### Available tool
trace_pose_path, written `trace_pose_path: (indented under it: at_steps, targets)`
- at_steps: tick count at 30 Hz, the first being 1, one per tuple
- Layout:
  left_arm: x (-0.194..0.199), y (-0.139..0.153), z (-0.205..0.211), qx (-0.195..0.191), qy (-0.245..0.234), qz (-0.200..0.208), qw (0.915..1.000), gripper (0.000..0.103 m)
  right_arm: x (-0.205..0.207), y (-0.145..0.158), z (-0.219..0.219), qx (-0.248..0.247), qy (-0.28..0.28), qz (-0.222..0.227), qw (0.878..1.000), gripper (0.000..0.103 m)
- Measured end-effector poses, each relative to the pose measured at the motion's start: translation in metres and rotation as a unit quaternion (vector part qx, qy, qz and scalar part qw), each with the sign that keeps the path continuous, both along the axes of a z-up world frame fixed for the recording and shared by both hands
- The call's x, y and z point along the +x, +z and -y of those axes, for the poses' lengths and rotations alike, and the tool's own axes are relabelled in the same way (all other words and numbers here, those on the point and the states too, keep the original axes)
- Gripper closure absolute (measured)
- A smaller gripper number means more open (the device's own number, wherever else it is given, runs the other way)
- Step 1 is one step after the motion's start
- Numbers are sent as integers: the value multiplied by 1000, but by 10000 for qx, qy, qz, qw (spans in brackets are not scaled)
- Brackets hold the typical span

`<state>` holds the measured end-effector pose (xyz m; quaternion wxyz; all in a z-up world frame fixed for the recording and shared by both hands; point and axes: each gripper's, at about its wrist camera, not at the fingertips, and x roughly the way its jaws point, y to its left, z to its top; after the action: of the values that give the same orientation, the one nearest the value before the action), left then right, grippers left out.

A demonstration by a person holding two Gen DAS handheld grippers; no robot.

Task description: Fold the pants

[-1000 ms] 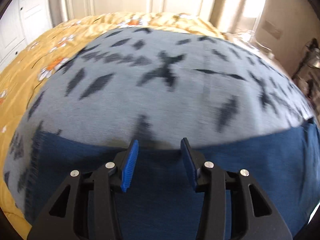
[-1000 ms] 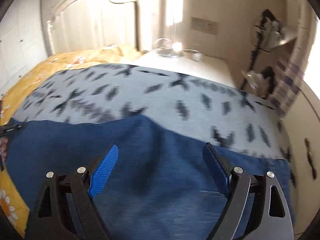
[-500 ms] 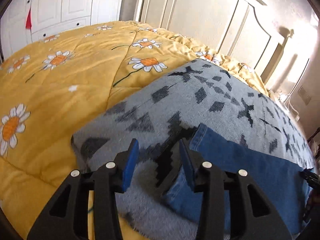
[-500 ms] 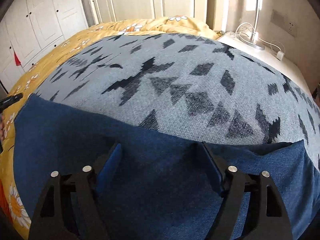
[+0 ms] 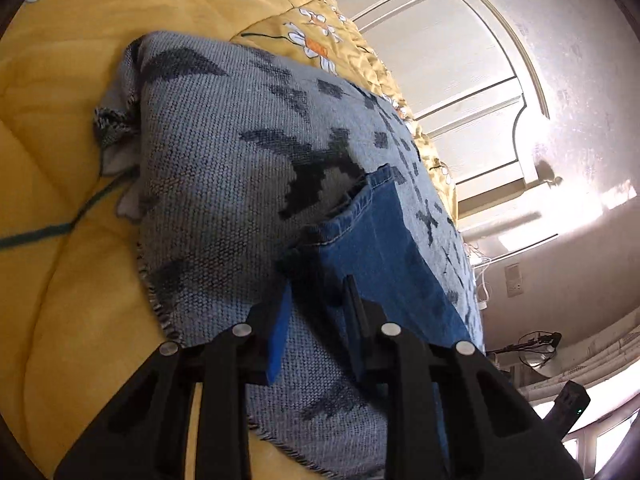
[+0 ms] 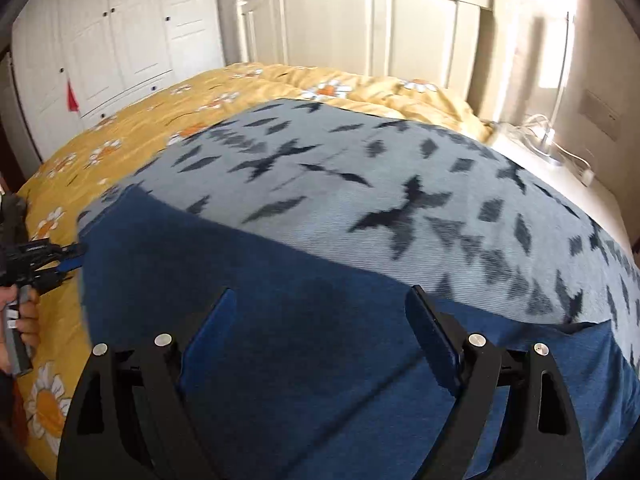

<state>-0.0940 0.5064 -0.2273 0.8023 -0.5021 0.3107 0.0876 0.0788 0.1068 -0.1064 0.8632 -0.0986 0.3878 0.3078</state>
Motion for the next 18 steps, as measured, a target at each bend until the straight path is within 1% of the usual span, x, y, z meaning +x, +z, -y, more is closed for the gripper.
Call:
trace_pose_path:
  at_steps: [1,2,3,5,7,8,9,10,11,12,15,18]
  targets:
    - [-4,-4,-2,-204,50,175,9996,78,-9,-2,-11,15,136,-31,9999,20]
    - [-9,-10,-8,-587,160,447,9971,78,-16,-5,-20,-25,238,-45,9997,20]
    - [-13,-19,-15,-1016,296,701,9919,78,-23,-8,-27,-105,316,-60,9994,21]
    - [-24,-36,-26,-1703,560,1099,9776,76,-31,-16,-33,-218,337,-154,9991,21]
    - [-30,-51,-29,-2183,684,1267,9652,76,-39,-18,-24,-87,322,-306,9990,23]
    - [-31,-56,-29,-2301,710,1276,9622,77,-43,-17,-18,-16,329,-359,9988,25]
    - [-32,-57,-27,-2233,698,1190,9649,81,-48,-16,-12,2,336,-370,9988,26]
    - [-31,-56,-24,-2060,652,1053,9707,84,-56,-13,-5,-17,388,-318,9987,26]
    - [-30,-54,-21,-1924,619,962,9746,85,-66,-11,0,-48,481,-236,9986,26]
    - [-31,-54,-20,-1858,637,914,9762,85,-77,-10,3,-138,574,-116,9982,26]
    - [-32,-55,-20,-1921,719,967,9739,86,-110,-14,12,-661,797,243,9943,26]
    - [-35,-57,-23,-1937,757,881,9742,91,-128,-21,22,-894,784,389,9922,24]
